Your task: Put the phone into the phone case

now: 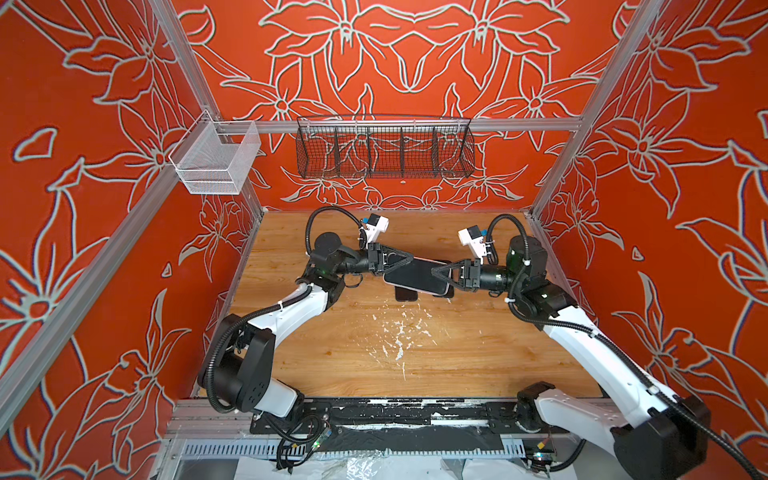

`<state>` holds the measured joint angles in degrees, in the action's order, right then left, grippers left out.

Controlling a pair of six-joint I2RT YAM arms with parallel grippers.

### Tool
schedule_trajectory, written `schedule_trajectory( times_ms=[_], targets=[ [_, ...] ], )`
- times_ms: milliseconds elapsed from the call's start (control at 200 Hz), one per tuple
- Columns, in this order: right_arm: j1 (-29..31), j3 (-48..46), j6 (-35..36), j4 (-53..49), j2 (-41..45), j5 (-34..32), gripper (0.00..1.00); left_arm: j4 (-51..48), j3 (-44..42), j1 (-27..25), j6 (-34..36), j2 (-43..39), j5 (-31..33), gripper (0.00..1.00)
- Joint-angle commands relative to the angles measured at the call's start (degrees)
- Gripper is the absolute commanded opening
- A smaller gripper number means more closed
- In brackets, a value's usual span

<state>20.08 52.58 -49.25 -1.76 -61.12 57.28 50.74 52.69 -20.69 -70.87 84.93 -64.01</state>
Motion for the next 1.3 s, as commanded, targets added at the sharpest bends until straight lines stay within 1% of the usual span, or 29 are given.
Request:
schedule_trajectory(
  times_ms=[0, 100, 160, 245, 330, 470, 736, 891, 1076, 1166, 1191, 1296],
  targets=[
    [-0.7, -2.0, 1.2, -4.1, 1.0, -0.7, 0.27, 0.2, 1.6, 1.9, 2.5, -1.2, 2.7, 0.06],
    [-0.5, -4.0, -3.1, 1.7, 1.7, 0.6, 0.36, -2.1, 0.8, 1.9, 4.4, -2.4, 5.9, 0.06],
    [-0.1, -5.4, -6.0, 6.2, 2.0, 2.0, 0.4, -3.5, 0.7, 1.9, 5.4, -2.8, 7.0, 0.06],
    [0.9, -7.2, -9.1, 11.8, 2.2, 3.1, 0.41, -3.5, 1.1, 1.9, 5.2, -2.5, 7.4, 0.06],
    [1.8, -8.0, -10.2, 14.1, 2.4, 3.2, 0.41, -2.2, 1.3, 1.9, 4.1, -1.7, 7.4, 0.06],
    [2.1, -8.4, -10.0, 14.6, 2.5, 2.1, 0.39, -0.3, 1.2, 1.9, 2.6, -1.0, 7.1, 0.06],
    [2.0, -9.1, -9.4, 15.8, 3.3, -1.2, 0.33, -0.6, 0.3, 1.9, 2.4, -1.9, 6.7, 0.06],
    [1.9, -10.1, -10.3, 18.8, 3.2, -2.3, 0.33, 1.4, -0.1, 1.9, 0.1, -1.5, 6.1, 0.06],
    [1.7, -10.3, -11.4, 22.4, 2.4, -3.0, 0.38, 6.7, -1.0, 1.9, -4.8, -0.4, 5.6, 0.05],
    [1.6, -10.1, -12.2, 23.8, 1.8, -3.0, 0.38, 7.6, -1.2, 1.9, -5.6, 0.0, 5.7, 0.05],
    [1.6, -10.0, -12.4, 24.1, 1.8, -3.0, 0.38, 7.6, -1.2, 1.9, -5.6, 0.0, 5.7, 0.05],
    [1.6, -9.6, -13.0, 24.5, 1.3, -2.6, 0.29, 7.2, -1.1, 1.9, -5.3, -0.1, 5.8, 0.05]
  ],
)
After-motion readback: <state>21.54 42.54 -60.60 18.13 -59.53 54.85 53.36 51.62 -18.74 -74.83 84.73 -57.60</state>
